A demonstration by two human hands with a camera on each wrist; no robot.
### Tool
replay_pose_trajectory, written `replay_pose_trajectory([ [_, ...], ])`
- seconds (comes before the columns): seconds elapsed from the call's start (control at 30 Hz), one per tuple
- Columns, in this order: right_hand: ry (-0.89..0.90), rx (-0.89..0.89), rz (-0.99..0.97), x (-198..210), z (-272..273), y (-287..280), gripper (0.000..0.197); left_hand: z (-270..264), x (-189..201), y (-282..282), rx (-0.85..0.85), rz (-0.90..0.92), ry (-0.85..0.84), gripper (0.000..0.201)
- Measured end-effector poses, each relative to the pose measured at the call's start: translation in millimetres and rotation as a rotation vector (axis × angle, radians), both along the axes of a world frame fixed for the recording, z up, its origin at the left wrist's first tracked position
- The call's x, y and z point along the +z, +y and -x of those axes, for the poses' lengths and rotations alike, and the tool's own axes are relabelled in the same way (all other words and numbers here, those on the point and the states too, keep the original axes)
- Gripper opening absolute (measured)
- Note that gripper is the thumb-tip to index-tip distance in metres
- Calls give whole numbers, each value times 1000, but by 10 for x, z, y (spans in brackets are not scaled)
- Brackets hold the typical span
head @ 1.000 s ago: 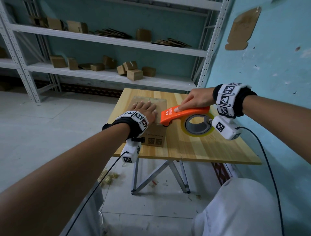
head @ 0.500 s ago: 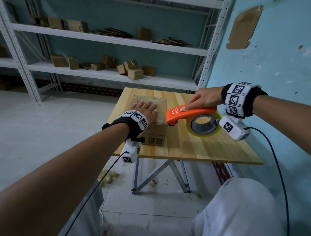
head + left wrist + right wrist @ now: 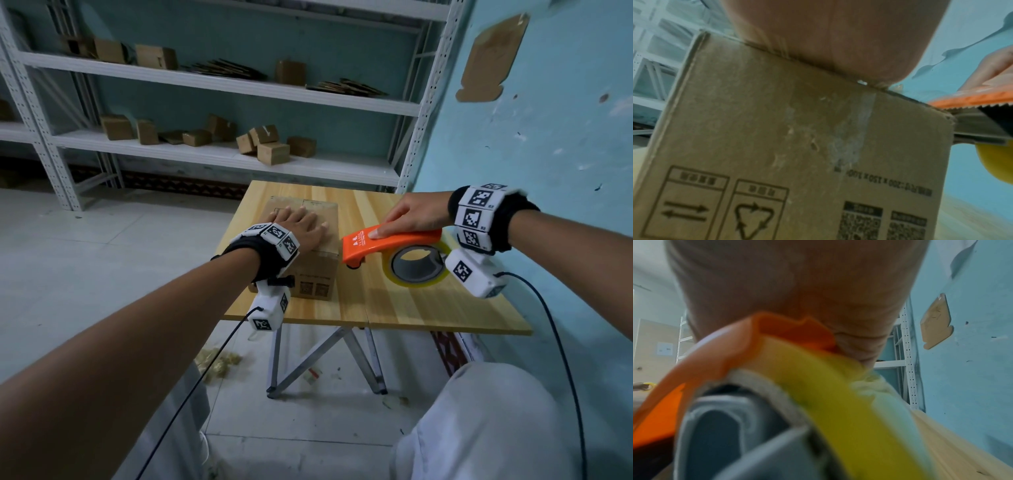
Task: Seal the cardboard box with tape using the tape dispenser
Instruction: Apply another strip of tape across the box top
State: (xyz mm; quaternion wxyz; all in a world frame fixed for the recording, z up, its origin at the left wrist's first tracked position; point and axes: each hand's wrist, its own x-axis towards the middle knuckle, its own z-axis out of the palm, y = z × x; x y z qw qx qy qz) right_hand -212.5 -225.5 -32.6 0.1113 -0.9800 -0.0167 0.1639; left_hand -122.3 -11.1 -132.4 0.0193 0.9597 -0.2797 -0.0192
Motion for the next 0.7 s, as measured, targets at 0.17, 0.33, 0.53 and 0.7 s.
replay_pose_trajectory([
  [0.17,-11,4,2,-41,-7,13,42,14,122,-127,95,-54,-21,67],
  [0.33,-5,0,-5,-37,-11,33,46,-91,19,-258,52,-68,-96,53],
  [0.53,-15,-5,18,-57,-24,23,47,115,-85,-275,-98,-5,-185,44],
  [0.7,-15,-43,-65,-86,21,-41,49,115,-99,-269,-108,8,-192,43],
])
